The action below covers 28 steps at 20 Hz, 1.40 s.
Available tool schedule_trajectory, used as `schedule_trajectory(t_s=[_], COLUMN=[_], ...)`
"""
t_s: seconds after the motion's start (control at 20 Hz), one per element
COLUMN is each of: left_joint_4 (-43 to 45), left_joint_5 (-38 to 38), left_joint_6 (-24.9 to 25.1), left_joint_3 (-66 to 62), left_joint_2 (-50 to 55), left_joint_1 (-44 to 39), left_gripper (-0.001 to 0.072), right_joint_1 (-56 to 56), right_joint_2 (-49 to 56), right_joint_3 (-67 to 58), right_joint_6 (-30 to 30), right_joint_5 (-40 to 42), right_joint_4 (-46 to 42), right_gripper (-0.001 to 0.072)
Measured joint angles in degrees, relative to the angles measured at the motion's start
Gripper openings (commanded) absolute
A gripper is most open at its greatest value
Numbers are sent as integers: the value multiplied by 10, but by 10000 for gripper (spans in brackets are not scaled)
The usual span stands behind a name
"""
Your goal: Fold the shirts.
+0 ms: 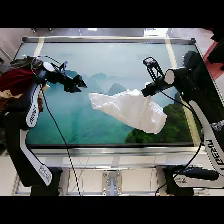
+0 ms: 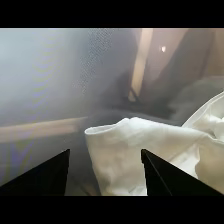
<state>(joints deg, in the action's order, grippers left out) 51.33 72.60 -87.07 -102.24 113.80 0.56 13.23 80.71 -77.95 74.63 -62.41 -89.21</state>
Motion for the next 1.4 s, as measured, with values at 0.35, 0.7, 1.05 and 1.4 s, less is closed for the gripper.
schedule_trajectory(t_s=[0.35,0.7,1.05,1.4], left_joint_4=[-56,-47,-172,-355], left_joint_5=[30,3,10,87], left_joint_6=[24,33,94,211], left_joint_3=[0,0,-80,-167], left_joint_2=[42,57,43,-164], left_joint_1=[1,-46,-52,5], left_gripper=[482,96,13,13], right_joint_1=[0,0,0,0], right_joint_2=[0,0,-24,-220], right_joint_3=[0,0,-15,-113], right_joint_6=[8,9,10,50], right_joint_5=[-3,-3,-20,-96], right_joint_4=[-1,-1,-8,-101], right_gripper=[30,30,29,28])
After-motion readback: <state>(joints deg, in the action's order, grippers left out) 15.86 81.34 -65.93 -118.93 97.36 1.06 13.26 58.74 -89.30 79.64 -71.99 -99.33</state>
